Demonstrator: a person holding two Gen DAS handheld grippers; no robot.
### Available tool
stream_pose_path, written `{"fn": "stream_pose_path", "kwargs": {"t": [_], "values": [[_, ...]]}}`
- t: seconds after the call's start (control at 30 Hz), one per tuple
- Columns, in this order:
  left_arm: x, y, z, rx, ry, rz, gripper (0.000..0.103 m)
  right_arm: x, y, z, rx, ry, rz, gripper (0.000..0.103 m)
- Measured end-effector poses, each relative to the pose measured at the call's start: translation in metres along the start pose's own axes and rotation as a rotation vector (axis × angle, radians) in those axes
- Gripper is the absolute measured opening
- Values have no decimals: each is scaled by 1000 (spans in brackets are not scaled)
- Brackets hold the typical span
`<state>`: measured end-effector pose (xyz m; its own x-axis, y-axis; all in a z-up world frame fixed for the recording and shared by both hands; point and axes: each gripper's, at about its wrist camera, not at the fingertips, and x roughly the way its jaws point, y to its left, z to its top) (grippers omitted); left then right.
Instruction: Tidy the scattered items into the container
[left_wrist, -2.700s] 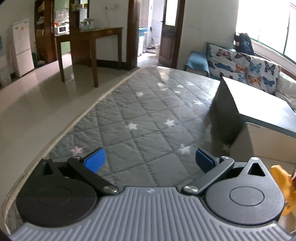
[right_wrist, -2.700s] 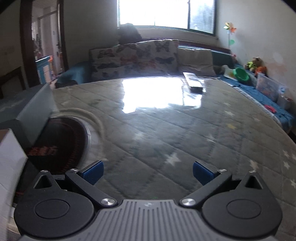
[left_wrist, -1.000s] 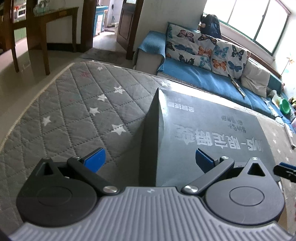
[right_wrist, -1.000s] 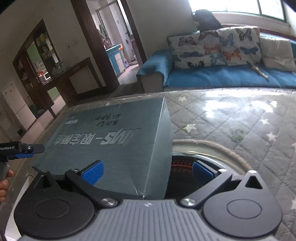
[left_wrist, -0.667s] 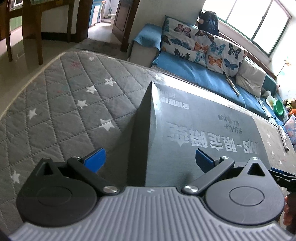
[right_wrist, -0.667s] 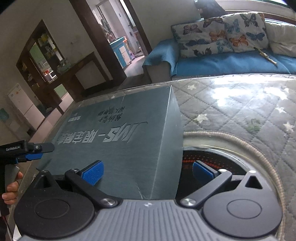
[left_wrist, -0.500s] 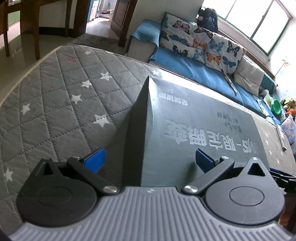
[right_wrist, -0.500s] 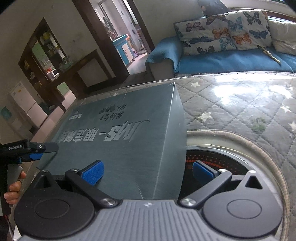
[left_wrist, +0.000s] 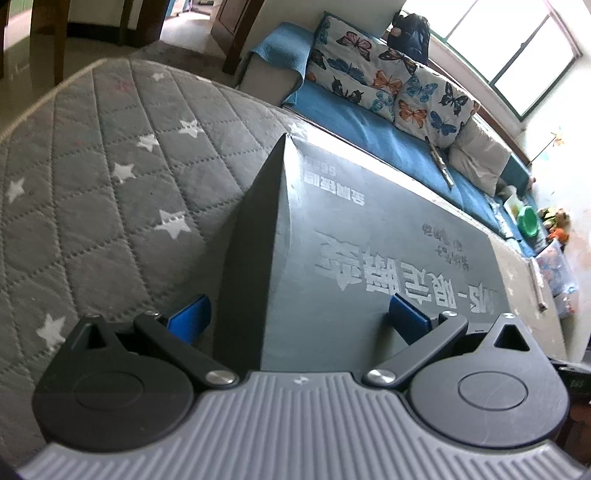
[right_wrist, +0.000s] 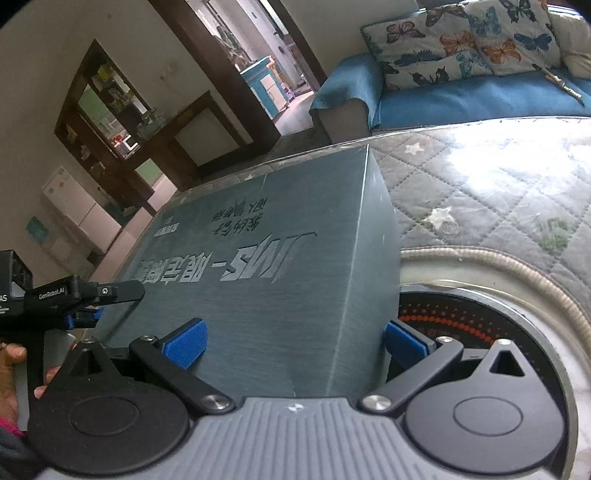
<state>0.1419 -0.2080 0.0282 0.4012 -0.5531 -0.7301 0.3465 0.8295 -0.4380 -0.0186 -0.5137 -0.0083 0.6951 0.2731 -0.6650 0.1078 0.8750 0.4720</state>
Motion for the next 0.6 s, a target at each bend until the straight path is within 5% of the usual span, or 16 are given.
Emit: {"fn": "stream_pose_path", "kwargs": {"t": [0.6], "values": [[10,-10,2,-27,19,-15,103,4,5,9,-8,40,4,103]]}}
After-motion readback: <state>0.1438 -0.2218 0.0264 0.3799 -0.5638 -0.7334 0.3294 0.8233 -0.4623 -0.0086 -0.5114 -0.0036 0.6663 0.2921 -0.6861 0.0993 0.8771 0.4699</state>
